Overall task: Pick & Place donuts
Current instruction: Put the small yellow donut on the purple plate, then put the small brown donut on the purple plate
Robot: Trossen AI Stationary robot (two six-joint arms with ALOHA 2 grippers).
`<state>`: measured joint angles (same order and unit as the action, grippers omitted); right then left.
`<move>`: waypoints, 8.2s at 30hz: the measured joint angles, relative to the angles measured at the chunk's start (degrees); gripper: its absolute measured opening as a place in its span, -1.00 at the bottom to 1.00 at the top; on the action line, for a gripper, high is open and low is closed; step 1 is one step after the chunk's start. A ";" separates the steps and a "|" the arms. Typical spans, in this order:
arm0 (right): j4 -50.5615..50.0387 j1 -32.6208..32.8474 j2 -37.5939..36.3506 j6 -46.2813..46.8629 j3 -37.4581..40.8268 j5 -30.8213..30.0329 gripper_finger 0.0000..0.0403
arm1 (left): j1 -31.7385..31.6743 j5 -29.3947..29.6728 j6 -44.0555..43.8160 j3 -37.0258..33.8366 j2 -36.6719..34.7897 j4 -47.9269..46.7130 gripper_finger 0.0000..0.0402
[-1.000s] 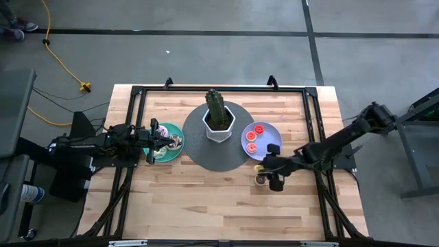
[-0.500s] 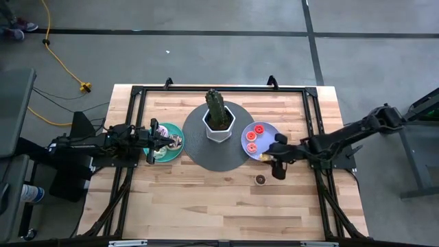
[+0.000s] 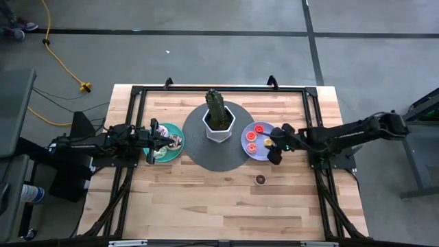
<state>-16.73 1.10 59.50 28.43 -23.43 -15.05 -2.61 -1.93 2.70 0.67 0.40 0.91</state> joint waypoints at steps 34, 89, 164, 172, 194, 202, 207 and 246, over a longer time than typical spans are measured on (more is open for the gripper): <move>7.91 -17.27 15.08 -0.15 -0.12 0.37 -0.10 | 0.00 0.00 -0.01 0.00 0.00 0.00 -1.00; -1.48 -15.93 3.13 -1.89 -1.74 -0.82 0.40 | 0.00 0.00 0.00 0.00 0.00 0.01 -1.00; -38.66 28.70 21.81 -25.11 -37.61 7.82 0.40 | 0.00 0.00 0.00 0.00 -0.02 0.00 -1.00; -35.32 25.78 26.40 -14.83 -37.61 9.61 0.40 | 0.00 0.00 0.00 0.00 0.00 0.00 -1.00; -31.86 23.73 30.26 12.47 -37.61 9.12 0.41 | 0.00 0.00 -0.01 0.00 -0.01 0.01 -1.00; -31.16 23.61 30.26 23.23 -37.18 8.53 0.62 | 0.00 0.00 -0.01 0.00 -0.01 0.00 -1.00; -26.20 23.61 30.25 29.91 -33.61 10.86 0.78 | 0.00 0.00 -0.01 0.00 0.00 0.00 -1.00; -20.03 18.38 41.54 28.40 -32.21 17.42 0.74 | 0.00 0.00 0.00 0.00 0.00 0.00 -1.00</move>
<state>-36.76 19.49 101.03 56.82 -55.64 2.37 -2.61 -1.93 2.70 0.67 0.40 0.91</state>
